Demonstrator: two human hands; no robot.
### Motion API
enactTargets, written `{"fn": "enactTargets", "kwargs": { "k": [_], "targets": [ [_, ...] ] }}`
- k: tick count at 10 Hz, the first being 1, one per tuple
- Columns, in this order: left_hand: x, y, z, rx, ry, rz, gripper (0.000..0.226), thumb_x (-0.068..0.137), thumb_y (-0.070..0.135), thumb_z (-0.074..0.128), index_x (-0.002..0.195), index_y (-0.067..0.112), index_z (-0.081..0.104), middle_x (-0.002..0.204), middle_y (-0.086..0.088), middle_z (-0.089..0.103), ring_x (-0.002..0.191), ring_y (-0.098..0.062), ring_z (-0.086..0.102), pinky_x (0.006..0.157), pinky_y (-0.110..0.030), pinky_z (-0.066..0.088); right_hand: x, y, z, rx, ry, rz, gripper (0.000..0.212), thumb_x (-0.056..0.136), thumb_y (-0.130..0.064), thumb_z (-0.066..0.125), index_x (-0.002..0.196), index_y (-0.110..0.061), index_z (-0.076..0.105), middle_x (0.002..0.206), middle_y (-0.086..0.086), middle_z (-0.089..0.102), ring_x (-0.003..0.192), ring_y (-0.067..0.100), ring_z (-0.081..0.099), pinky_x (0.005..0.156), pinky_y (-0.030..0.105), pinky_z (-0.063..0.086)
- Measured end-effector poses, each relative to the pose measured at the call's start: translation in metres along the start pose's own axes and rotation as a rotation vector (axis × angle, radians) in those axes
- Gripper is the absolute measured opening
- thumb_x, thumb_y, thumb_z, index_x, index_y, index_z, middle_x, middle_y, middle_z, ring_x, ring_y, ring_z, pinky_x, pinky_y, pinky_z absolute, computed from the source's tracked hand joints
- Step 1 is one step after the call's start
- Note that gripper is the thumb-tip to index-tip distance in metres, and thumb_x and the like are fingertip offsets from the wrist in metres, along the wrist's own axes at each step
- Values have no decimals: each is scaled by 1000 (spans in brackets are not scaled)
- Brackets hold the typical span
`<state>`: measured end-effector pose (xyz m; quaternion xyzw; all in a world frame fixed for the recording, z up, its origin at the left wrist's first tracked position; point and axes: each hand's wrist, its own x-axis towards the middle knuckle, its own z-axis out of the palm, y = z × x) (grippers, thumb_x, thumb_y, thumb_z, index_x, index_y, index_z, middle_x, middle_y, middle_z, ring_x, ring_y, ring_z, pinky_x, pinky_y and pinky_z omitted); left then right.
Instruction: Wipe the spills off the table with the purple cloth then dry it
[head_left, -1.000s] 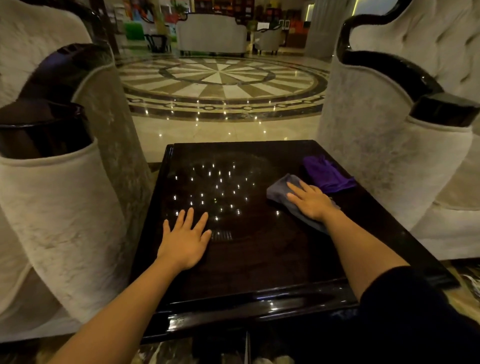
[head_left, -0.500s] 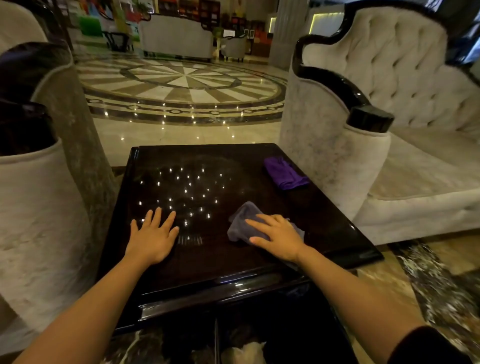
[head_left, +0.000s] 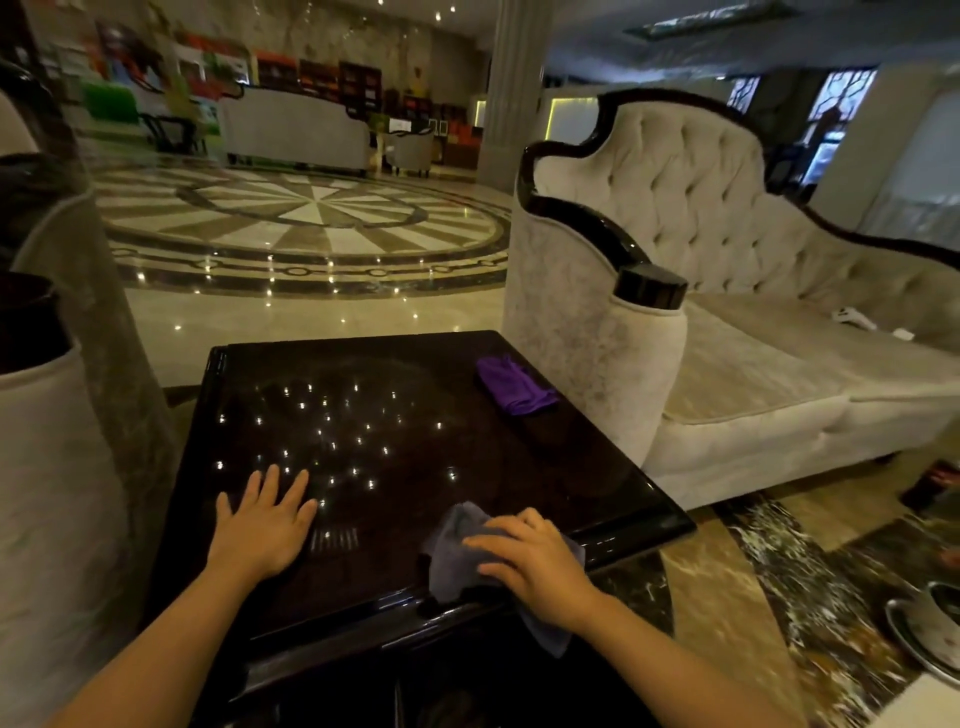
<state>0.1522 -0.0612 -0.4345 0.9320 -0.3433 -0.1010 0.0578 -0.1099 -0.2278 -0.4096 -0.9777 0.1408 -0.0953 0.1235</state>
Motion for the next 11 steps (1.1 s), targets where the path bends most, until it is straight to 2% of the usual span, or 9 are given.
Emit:
{"fn": "enactTargets", "kwargs": {
  "k": [1,3,4,5,6,8,9,11],
  "targets": [
    [0,0,0,-1,2,1,54,96,46,11,145,30,-3,157,-8,-8,144,-24,-9,115,-52,0,18,18,-31,16,182,108,35,88,-28,54,121,-19,57,126,13,58,107,35,52,92,41,43],
    [1,0,1,8,15,-3,54,96,46,11,145,30,-3,157,-7,-8,144,-24,-9,115,-51,-1,68,75,-56,-61,316,468,39,94,-30,43,131,-19,45,133,18,49,115,40,43,95,48,39],
    [3,-1,4,31,13,-12,54,96,47,10,145,30,-5,157,-7,-9,143,-23,-11,115,-50,-1,90,99,-46,-81,291,637,43,95,-34,37,136,-20,35,138,19,41,119,42,36,98,51,35],
    [2,-1,2,25,10,-12,54,96,47,11,145,30,-4,157,-7,-9,144,-23,-11,115,-50,-2,97,113,-31,-48,99,730,51,96,-42,30,141,-20,23,148,20,24,131,43,24,105,53,26],
    [2,2,3,24,-3,-11,54,96,47,11,145,30,-4,157,-6,-10,143,-23,-12,115,-50,-2,94,124,-13,-60,-37,777,56,95,-47,22,143,-22,10,154,19,8,138,41,13,113,52,14],
    [1,2,0,26,-13,-22,54,96,47,11,145,29,-5,157,-6,-10,143,-23,-12,115,-50,-3,94,124,-24,-33,-127,768,58,94,-50,20,144,-23,4,155,17,1,141,38,5,114,53,7],
    [-1,3,-2,13,-24,-26,54,96,47,11,145,30,-4,157,-6,-10,143,-23,-12,115,-49,-4,89,115,-24,-44,-115,755,57,94,-51,18,144,-28,2,156,14,-5,142,37,-1,114,54,2],
    [3,5,-3,4,-45,-18,54,95,47,12,145,30,-3,157,-7,-8,144,-25,-11,115,-51,-2,73,86,-16,-1,-9,652,55,96,-45,23,144,-27,4,156,12,5,143,32,5,115,53,11]
  ]
}}
